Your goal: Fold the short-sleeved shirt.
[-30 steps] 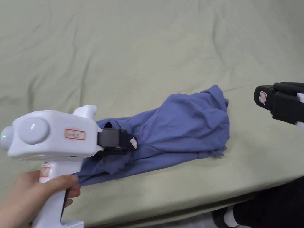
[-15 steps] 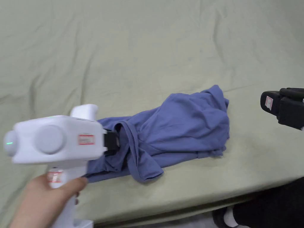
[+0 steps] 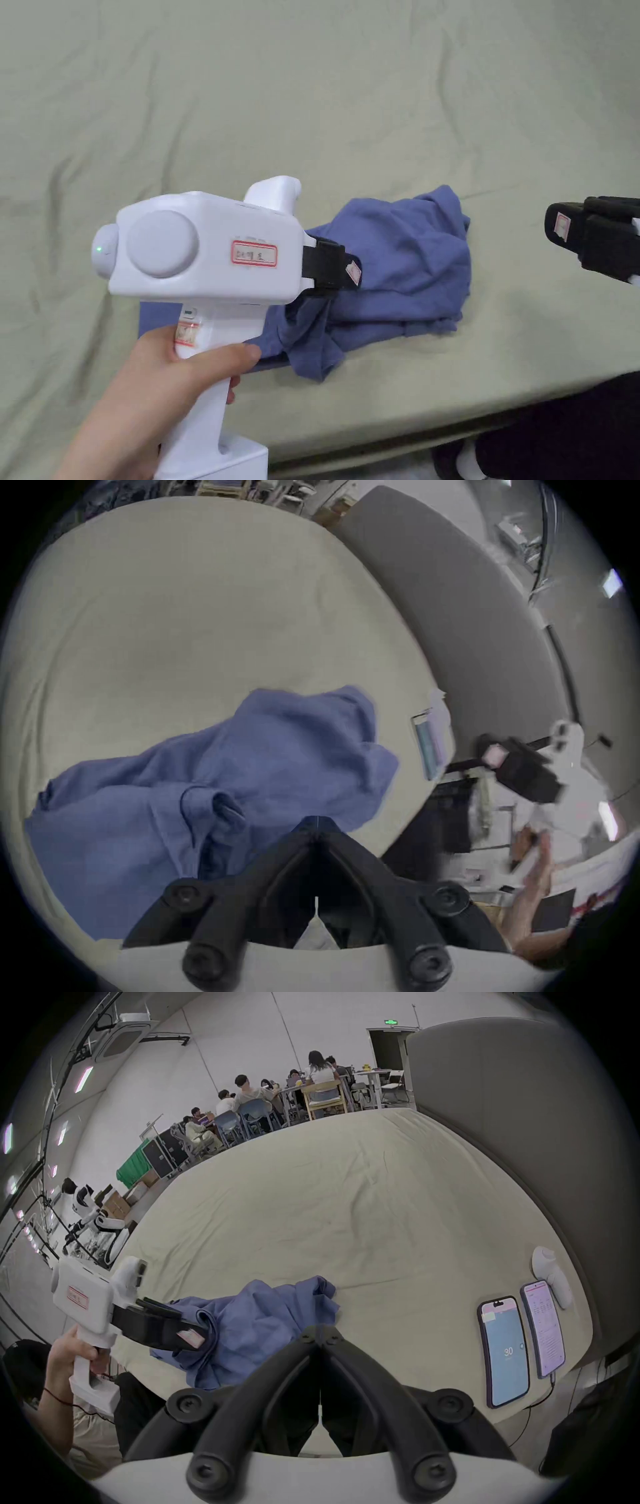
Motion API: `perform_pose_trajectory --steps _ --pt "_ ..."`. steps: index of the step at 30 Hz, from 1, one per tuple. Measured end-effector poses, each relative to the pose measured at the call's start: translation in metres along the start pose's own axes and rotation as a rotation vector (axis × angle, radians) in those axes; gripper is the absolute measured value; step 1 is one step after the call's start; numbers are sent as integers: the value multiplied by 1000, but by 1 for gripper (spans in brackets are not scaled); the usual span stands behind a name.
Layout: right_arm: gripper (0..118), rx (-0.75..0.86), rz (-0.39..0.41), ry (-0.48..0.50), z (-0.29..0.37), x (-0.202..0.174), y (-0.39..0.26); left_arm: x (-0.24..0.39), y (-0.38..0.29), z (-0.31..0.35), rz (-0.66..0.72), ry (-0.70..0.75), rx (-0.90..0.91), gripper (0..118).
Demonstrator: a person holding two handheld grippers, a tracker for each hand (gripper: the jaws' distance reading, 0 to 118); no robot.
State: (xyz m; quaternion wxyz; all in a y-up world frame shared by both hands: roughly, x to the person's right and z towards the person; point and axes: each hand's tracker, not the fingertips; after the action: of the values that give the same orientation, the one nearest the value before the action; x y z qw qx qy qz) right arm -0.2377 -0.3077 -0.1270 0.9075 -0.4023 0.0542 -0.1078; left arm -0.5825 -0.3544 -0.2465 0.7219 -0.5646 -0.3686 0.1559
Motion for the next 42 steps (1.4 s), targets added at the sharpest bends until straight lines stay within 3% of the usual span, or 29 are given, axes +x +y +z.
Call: perform_pose_trajectory --steps 3,4,5,6,7,8,9,10,11,14,16,18,19,20,21,22,23,24,29,31,37,42 --pt "2 6 6 13 2 -5 3 -26 -13 60 99 -108 116 0" --pt "2 6 6 19 2 -8 3 -43 -20 82 131 -137 160 13" --pt "2 6 7 26 1 -11 3 -61 -28 99 155 -155 181 54" --pt "2 4 7 36 0 -14 3 -93 -32 117 199 -154 197 85" --pt "2 1 7 46 -1 -17 2 -116 -40 130 225 -123 192 96" --pt "2 -5 10 53 -3 -21 2 -130 -48 137 236 -52 163 96" --pt "2 -9 17 56 -4 -25 1 -142 -56 145 217 109 139 111" --pt "2 -19 25 61 -7 -31 -1 -152 -60 144 168 235 115 112" --pt "2 -28 31 63 -10 -34 -2 -165 -65 140 179 254 81 112" --pt "2 -63 48 76 -21 -47 -6 -205 -69 103 368 90 7 112" --pt "2 -80 57 84 -26 -55 -8 -209 -68 67 362 64 4 114" --pt "2 -87 60 89 -26 -59 -8 -187 -66 62 343 143 30 117" --pt "2 -89 63 91 -26 -61 -9 -176 -65 69 284 142 49 114" --pt "2 -92 66 95 -26 -61 -9 -170 -64 73 242 140 32 91" --pt "2 -98 72 102 -28 -61 -9 -164 -63 82 214 180 36 38" --pt "2 -104 74 104 -30 -61 -10 -160 -63 89 223 324 31 12" --pt "2 -108 77 106 -32 -61 -10 -166 -65 92 238 306 33 12" --pt "2 -114 82 107 -34 -60 -11 -173 -66 94 322 156 22 12" --pt "2 -117 80 83 -29 -51 -13 -161 -71 119 302 153 74 11" --pt "2 -109 69 83 -24 -44 -13 -193 -78 145 385 83 124 11" --pt "2 -89 45 50 -16 -18 -11 -182 -101 238 470 327 315 11" --pt "2 -70 10 43 -17 -5 -8 -130 -79 227 318 465 252 11"
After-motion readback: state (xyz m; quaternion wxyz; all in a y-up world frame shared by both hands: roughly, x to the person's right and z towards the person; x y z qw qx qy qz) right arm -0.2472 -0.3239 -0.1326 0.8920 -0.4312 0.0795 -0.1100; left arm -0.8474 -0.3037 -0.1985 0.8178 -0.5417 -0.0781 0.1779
